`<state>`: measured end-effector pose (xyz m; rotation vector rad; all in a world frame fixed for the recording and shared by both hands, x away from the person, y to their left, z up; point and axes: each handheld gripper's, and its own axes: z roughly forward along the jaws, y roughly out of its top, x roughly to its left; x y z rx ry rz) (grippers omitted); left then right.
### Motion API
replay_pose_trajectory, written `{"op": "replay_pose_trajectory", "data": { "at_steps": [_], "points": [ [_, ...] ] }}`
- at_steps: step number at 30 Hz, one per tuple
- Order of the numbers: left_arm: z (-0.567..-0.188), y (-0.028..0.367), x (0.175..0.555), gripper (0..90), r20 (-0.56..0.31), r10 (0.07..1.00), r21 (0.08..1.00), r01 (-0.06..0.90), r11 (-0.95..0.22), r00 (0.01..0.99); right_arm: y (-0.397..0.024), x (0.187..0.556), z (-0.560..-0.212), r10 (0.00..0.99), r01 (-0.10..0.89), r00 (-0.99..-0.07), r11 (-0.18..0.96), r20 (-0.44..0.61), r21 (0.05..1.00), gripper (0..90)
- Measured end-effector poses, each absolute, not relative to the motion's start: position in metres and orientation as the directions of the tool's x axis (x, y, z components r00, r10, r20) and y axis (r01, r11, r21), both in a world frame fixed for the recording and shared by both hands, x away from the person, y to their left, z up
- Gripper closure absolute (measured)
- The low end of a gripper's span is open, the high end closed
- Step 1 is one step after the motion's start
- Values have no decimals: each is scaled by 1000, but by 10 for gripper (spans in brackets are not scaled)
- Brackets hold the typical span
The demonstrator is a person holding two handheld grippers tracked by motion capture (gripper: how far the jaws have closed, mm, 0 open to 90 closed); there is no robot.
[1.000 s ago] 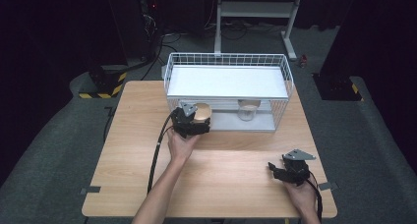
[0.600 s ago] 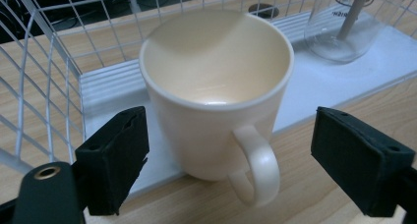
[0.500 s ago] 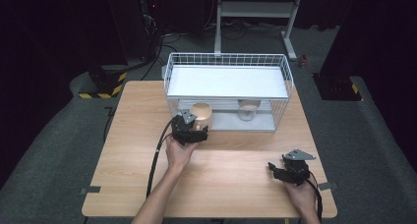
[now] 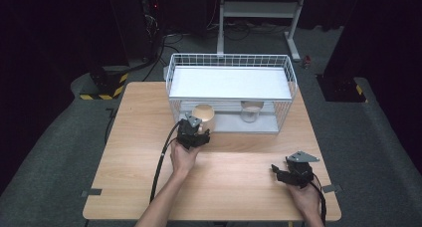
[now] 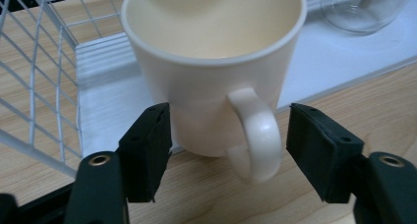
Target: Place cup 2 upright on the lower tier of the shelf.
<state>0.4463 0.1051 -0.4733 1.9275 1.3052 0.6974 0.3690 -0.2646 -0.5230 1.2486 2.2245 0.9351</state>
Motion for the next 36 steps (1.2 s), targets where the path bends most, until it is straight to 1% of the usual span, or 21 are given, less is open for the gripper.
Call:
{"op": "replay_pose_trajectory", "data": {
  "at_steps": [5,14,22,25,36],
  "points": [
    [-474,104,446,398,80,938,784,560,-268,337,-264,369,-523,863,583,-504,363,-28,727,324],
    [-477,102,451,416,89,944,782,564,-264,319,-264,369,-523,863,583,-504,363,-27,727,324],
    [-479,103,457,444,56,950,789,570,-231,307,-264,369,-523,863,583,-504,363,-27,727,325],
    [-478,103,462,447,70,949,782,573,-244,308,-264,369,-523,863,583,-504,363,-28,727,325],
    [-480,105,474,479,27,956,782,589,-203,294,-265,369,-523,864,584,-503,362,-26,726,325]
  ]
}}
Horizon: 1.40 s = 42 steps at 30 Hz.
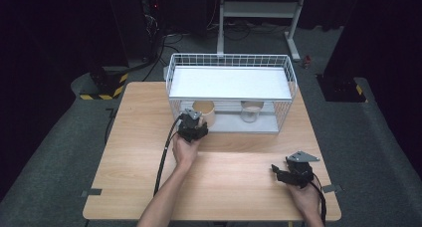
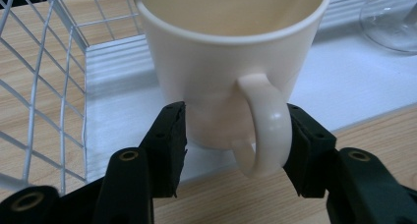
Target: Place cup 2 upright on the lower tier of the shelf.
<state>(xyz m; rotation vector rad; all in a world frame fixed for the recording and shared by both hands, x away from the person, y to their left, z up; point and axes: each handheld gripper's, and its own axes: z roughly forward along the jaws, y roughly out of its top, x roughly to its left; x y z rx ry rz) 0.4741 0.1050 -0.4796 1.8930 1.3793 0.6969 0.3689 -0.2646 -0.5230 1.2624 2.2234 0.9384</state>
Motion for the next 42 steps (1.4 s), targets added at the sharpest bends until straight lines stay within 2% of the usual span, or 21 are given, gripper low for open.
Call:
{"op": "replay_pose_trajectory", "data": {
  "at_steps": [3,11,16,23,33,42],
  "points": [
    [-479,104,479,479,52,954,772,594,-227,296,-264,369,-523,865,587,-501,359,-22,726,324],
    [-478,104,489,496,34,958,771,602,-207,285,-265,369,-523,865,587,-501,359,-23,726,324],
    [-477,102,494,500,73,958,761,605,-233,277,-265,369,-523,865,587,-500,358,-22,726,325],
    [-476,102,497,496,46,957,765,606,-219,288,-265,369,-523,865,588,-501,358,-21,726,324],
    [-475,106,488,366,17,950,769,604,-211,311,-265,369,-523,865,587,-502,359,-21,726,325],
    [-471,109,477,323,-5,943,788,582,-201,333,-265,369,-523,865,587,-502,359,-21,726,324]
  ]
}}
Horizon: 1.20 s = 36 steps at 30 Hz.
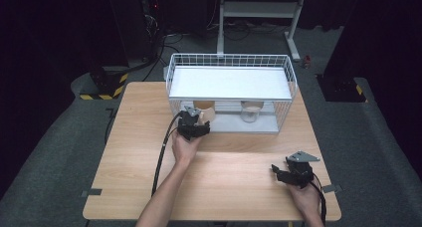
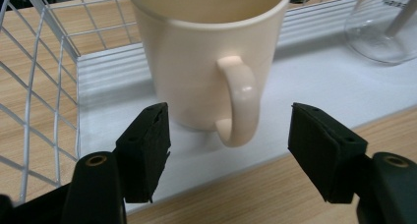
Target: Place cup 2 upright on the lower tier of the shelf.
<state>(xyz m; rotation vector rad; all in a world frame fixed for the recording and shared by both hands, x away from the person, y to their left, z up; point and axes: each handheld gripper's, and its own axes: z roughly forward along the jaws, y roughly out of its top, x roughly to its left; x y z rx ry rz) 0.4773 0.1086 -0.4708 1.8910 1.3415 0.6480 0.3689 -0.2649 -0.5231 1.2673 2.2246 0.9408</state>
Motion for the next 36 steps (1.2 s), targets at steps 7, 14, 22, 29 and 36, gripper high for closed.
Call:
{"op": "replay_pose_trajectory", "data": {
  "at_steps": [7,14,22,29,36],
  "points": [
    [-469,112,468,318,-4,937,798,566,-207,350,-265,369,-523,865,587,-501,358,-22,726,324],
    [-466,120,455,318,-25,932,812,551,-192,362,-265,369,-523,865,588,-501,358,-21,726,323],
    [-463,129,443,319,-44,925,821,541,-181,377,-265,369,-523,865,588,-501,357,-20,726,322],
    [-461,139,432,317,-65,922,828,536,-164,382,-265,369,-523,865,587,-502,359,-22,726,322],
    [-459,148,423,307,-83,920,833,534,-147,384,-265,369,-523,865,587,-502,359,-22,726,322]
  ]
}}
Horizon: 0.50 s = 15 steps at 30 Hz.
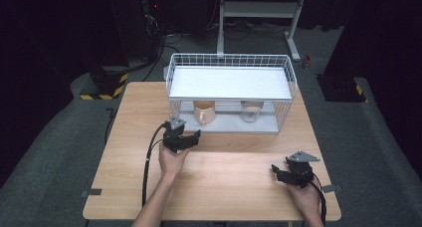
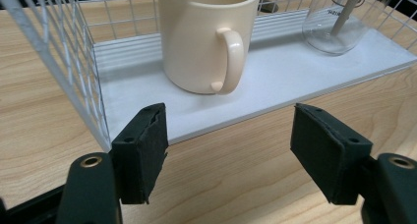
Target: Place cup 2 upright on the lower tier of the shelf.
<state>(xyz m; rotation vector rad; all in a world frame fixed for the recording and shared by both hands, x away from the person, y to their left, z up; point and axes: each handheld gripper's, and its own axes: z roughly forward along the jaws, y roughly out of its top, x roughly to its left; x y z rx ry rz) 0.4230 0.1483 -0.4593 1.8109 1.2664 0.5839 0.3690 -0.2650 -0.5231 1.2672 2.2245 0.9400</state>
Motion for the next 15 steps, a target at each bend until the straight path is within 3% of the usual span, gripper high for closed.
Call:
{"op": "replay_pose_trajectory", "data": {
  "at_steps": [15],
  "points": [
    [-459,164,408,271,-124,917,841,531,-106,379,-265,369,-523,865,587,-502,359,-21,725,322]
  ]
}}
